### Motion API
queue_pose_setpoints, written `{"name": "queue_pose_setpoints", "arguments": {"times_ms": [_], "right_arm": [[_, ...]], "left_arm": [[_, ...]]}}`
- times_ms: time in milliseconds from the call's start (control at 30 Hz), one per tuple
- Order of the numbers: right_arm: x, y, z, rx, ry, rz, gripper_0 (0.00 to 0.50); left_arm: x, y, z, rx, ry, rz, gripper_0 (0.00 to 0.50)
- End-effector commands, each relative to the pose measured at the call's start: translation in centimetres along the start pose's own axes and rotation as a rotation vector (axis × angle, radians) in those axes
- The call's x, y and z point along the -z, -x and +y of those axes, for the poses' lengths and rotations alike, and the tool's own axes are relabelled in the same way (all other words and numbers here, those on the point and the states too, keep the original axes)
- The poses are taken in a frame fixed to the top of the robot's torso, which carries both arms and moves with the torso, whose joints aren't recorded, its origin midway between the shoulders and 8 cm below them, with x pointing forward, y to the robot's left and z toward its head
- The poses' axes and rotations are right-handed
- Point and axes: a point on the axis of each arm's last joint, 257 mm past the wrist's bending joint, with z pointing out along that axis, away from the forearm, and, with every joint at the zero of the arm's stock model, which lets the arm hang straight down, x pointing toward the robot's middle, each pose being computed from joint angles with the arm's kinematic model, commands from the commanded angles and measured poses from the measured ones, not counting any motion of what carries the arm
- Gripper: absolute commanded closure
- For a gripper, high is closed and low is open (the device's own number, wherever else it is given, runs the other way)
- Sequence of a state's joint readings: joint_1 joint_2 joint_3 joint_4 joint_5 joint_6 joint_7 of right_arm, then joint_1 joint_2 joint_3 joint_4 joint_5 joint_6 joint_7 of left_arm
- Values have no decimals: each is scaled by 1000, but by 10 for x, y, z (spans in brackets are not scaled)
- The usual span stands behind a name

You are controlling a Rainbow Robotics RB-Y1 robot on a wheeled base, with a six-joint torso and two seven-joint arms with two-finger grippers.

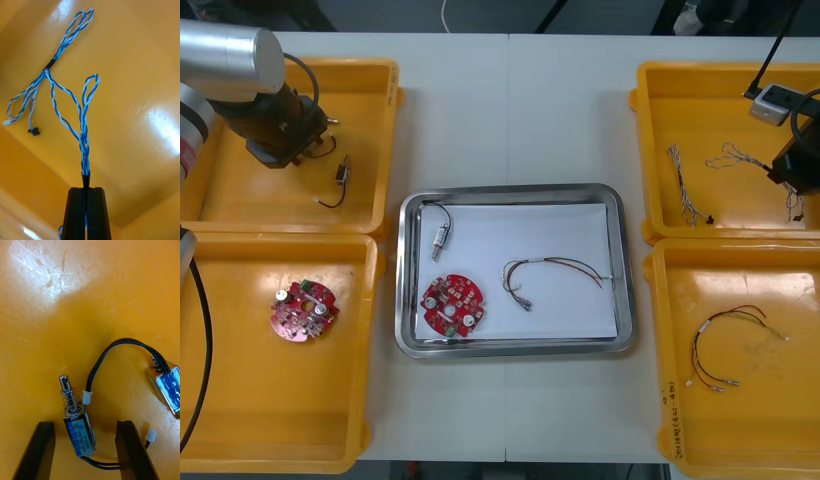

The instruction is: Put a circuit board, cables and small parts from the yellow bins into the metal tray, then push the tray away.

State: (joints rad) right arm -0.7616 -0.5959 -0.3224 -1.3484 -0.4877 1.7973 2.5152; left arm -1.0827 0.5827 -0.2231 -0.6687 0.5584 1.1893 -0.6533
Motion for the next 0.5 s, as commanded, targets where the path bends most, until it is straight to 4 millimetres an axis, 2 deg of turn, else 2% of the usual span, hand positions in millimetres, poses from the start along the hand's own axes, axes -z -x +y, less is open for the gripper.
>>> {"name": "queue_pose_setpoints", "arguments": {"times_ms": [33, 100, 200, 333, 500], "right_arm": [[46, -17, -20, -25, -71, 19, 500], [57, -17, -20, -17, -87, 25, 500], [80, -4, -28, 20, -160, -9, 500], [99, 14, -28, 75, -214, -51, 500], [114, 48, -7, 192, -222, -131, 500]], "left_arm": [[6, -2, -23, -80, -31, -22, 497], [4, -2, -20, -83, -28, -24, 500], [3, -2, -19, -87, -28, -24, 500], [3, -1, -19, -87, -28, -25, 500], [8, 7, -18, -73, -40, -29, 500]]}}
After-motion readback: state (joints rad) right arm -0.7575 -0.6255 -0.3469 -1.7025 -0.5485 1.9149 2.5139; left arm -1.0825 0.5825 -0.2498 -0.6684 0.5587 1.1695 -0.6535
